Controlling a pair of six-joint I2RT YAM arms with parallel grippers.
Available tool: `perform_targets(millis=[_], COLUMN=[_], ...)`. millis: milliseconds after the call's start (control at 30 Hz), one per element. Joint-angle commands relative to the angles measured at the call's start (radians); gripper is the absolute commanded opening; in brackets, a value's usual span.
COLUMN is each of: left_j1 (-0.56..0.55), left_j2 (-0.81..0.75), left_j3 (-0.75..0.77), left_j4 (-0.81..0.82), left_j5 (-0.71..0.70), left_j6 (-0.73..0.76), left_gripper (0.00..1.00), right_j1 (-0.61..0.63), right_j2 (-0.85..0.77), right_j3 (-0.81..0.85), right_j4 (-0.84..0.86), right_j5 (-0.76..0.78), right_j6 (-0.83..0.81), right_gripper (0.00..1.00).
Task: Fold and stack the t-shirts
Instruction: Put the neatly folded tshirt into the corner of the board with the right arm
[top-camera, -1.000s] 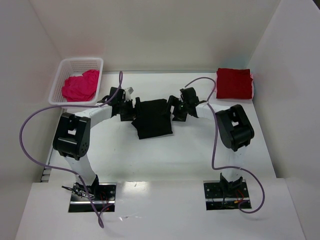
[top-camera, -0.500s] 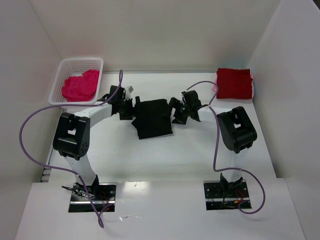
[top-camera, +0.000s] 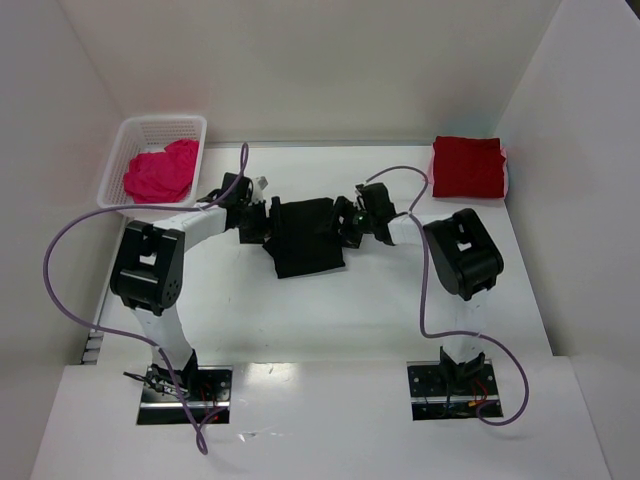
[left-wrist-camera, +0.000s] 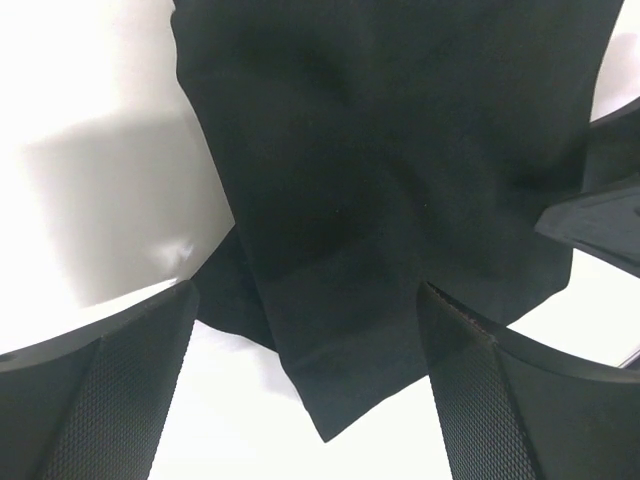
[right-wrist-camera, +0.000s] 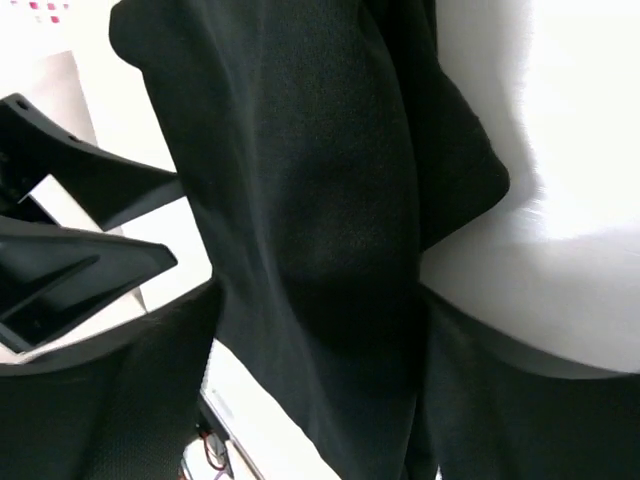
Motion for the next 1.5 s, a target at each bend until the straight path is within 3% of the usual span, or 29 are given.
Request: perform_targets(millis=[0,33,67,167,200,267,300,500,667,1033,1467], left_j1=[0.007,0.007,0.007,0.016,0.016,0.025,0.025,0.058,0.067,0.076,0.076], left_j2=[0.013,0.013,0.013,0.013,0.003,-0.023,-0.023,-0.098,-0.148,-0.187,-0.147], left_j3=[0.046,0.046,0.046,0.046,0.046,0.036,0.036,0.014,0.023,0.013,0.022], left_j4=[0.0,0.0,0.0,0.0,0.0,0.0,0.0,0.0,-0.012,0.029,0.02], left_j5=[0.008,0.008,0.008,0.008,0.008,0.008,0.008,0.045,0.045,0.074,0.126], left_j6=[0.029,0.029,0.038,0.038,0.038,0.038,0.038,0.029,0.029,0.049,0.068], left_gripper=[0.97,0.97,0.97,0.97,0.97,0.97,0.97,0.97,0.97,0.97,0.97], right_j1=[0.038,0.038,0.049,0.049,0.049,0.049,0.049,0.038,0.003,-0.141,-0.394], right_j2=[0.073,0.074,0.074,0.083,0.083,0.083,0.083,-0.021,-0.031,0.033,0.165], right_j3=[0.002,0.011,0.025,0.053,0.053,0.079,0.079,0.094,0.256,0.499,0.899], right_j4=[-0.122,-0.143,-0.143,-0.2,-0.212,-0.266,-0.278,-0.335,-0.496,-0.616,-0.772], right_j5=[0.107,0.107,0.121,0.142,0.156,0.18,0.211,0.306,0.401,0.512,0.493], right_j6=[-0.014,-0.014,-0.014,-0.004,-0.004,-0.013,-0.013,-0.053,-0.169,-0.445,-0.72], right_gripper=[0.76,0.71,0.54,0.35,0.22,0.12,0.0,0.0,0.0,0.0,0.0])
